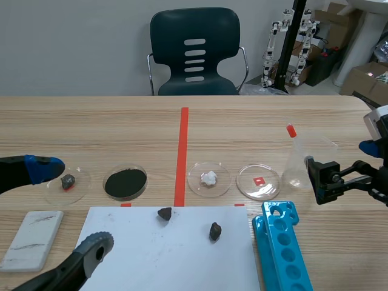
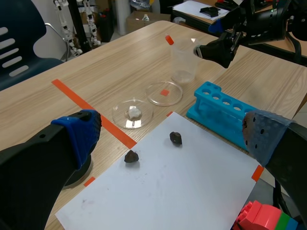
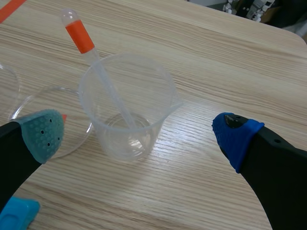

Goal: Return to the home posture

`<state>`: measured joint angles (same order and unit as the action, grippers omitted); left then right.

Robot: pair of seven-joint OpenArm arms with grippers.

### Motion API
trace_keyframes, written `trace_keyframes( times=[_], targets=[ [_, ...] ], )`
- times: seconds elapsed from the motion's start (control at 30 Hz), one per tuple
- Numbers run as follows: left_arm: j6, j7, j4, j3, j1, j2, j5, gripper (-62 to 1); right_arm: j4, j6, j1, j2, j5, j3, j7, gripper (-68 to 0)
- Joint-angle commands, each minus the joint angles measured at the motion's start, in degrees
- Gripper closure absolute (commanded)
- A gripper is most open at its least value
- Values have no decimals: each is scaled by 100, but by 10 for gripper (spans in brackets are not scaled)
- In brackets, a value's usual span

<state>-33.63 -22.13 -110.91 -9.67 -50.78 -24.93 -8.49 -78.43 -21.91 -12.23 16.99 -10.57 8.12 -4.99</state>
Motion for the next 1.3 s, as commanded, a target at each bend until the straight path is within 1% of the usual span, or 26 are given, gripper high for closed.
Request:
trace_keyframes(
  times=[0.0, 0.7, 0.8, 0.9, 0.97, 1.07, 1.1, 1.17, 1.27],
  targets=[
    [0, -72, -37, -9, -46, 26, -72, -620, -153, 0, 63, 94, -63, 11, 4, -655],
    [0, -72, -37, -9, -46, 26, -72, -620, -170, 0, 79, 94, -63, 11, -68, -655],
    [0, -72, -37, -9, -46, 26, -72, -620, -310, 9, 11, 94, -61, 11, -70, -655],
    [0, -72, -37, -9, -46, 26, -72, -620, -713, 55, -232, 94, -55, 11, -107, -655],
    [0, -72, -37, -9, -46, 26, -72, -619, -960, 70, -426, 92, -13, 11, -278, -655],
    [0, -72, -37, -9, -46, 26, -72, -620, -1307, 87, -826, 94, 11, 11, -848, -655],
    [0, -72, -37, -9, -46, 26, -72, -620, -1449, 87, -1080, 94, 90, 13, -1276, -655],
    [0, -72, -37, -9, -46, 26, -72, -619, -1574, 87, -1346, 98, 138, 31, -1665, -655],
    [0, -72, -37, -9, -46, 26, -72, -620, -1823, 83, -1860, 269, 131, 59, -2166, -655]
  ],
)
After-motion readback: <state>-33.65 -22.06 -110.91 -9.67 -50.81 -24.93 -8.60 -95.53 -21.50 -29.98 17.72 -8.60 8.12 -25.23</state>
